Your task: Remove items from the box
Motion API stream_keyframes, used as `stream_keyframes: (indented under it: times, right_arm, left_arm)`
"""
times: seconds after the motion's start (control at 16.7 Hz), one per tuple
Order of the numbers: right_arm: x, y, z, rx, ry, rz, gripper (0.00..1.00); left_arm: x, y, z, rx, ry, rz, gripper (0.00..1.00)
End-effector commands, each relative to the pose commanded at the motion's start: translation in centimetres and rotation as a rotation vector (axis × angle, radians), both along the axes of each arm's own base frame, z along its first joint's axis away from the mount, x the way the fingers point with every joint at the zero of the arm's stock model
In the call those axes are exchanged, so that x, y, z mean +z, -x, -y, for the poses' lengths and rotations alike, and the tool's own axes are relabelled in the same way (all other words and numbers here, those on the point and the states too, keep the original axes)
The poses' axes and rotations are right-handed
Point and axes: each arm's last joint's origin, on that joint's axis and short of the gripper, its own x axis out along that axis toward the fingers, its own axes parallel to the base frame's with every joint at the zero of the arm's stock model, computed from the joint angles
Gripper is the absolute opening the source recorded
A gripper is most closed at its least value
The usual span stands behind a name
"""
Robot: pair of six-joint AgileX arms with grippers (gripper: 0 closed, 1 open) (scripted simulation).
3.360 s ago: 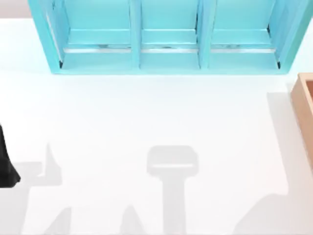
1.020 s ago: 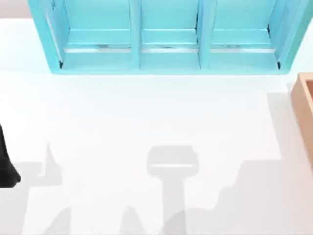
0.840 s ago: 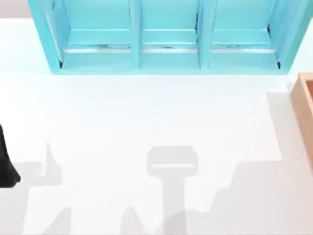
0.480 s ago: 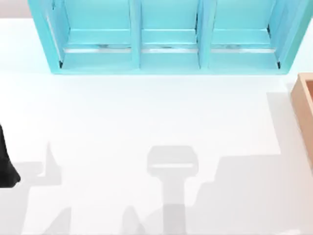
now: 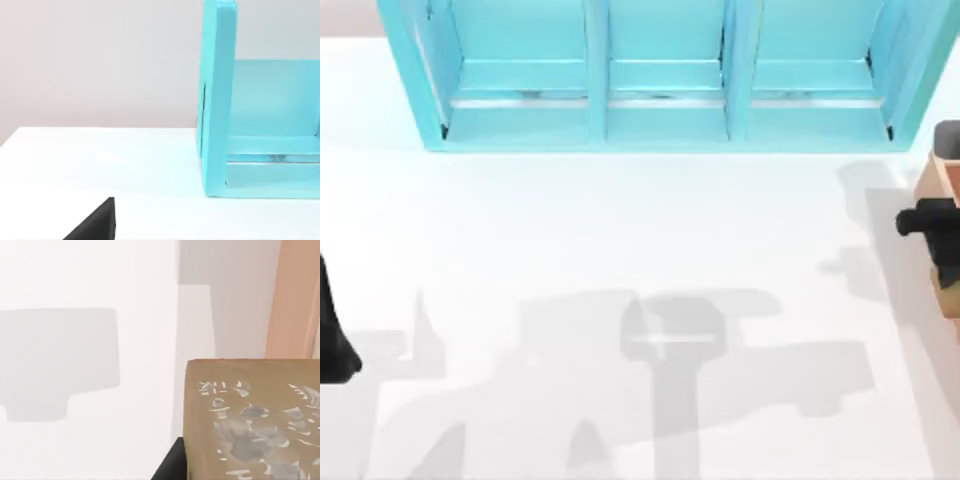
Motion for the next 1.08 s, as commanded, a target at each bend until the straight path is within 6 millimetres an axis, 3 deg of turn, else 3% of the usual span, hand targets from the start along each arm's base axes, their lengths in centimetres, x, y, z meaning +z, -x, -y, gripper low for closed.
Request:
stream_keyframes:
  times: [0.18, 0.36, 0.9, 1.08]
  right_arm:
    - [-2.7, 1.7, -5.3, 0.0, 0.005, -0.035, 0.0]
    - [-4.3, 3.1, -7.9, -0.016, 0.005, -0.036, 0.0]
    - [-4.7, 3.5, -8.6, -0.052, -0.007, -0.013, 0.0]
    - [-6.1, 3.5, -8.7, -0.049, -0.007, -0.008, 0.0]
  left_arm:
    - [0.0, 0.0, 0.0, 0.0, 0.0, 0.0, 1.0]
    - [0.0, 0.0, 0.0, 0.0, 0.0, 0.0, 1.0]
    - [0.0, 0.0, 0.0, 0.0, 0.0, 0.0, 1.0]
    - [0.0, 0.0, 0.0, 0.0, 0.0, 0.0, 1.0]
